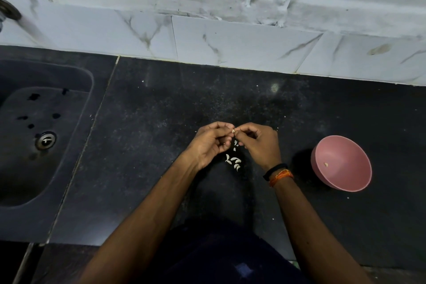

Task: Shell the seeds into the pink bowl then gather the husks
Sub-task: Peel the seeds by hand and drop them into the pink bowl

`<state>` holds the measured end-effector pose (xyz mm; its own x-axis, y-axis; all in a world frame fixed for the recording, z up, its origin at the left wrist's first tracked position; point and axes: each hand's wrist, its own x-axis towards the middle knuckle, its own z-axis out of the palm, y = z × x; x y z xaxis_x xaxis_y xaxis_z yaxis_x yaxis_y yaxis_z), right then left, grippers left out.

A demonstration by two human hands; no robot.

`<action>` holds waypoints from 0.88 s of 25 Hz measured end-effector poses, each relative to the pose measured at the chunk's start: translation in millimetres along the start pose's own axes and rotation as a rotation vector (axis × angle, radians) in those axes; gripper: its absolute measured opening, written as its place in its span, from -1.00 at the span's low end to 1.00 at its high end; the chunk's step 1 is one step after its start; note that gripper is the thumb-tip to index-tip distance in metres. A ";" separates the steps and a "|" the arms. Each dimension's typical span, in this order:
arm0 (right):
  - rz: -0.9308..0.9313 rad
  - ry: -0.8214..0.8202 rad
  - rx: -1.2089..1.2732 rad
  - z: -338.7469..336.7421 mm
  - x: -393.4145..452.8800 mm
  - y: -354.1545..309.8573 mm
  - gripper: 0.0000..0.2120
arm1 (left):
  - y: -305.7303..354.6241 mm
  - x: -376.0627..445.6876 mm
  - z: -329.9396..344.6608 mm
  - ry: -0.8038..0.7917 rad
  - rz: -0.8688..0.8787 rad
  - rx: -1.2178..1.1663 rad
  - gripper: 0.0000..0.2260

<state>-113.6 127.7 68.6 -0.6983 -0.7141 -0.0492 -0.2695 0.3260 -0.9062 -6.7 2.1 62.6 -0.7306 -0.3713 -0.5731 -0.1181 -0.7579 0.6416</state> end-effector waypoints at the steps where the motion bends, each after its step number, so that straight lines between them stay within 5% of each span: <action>1: -0.011 -0.009 -0.024 0.3 0.4 0.9 -0.91 | -0.6 0.7 -0.7 0.007 0.005 0.023 -0.92; 22: 0.108 0.084 0.065 5.7 3.6 0.0 -0.90 | -6.9 4.9 -7.8 -0.101 0.131 0.007 -0.72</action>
<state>-112.3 121.6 66.0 -0.7744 -0.6221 -0.1154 -0.1478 0.3552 -0.9230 -4.3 1.3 51.4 -0.8042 -0.4103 -0.4301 -0.0217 -0.7028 0.7110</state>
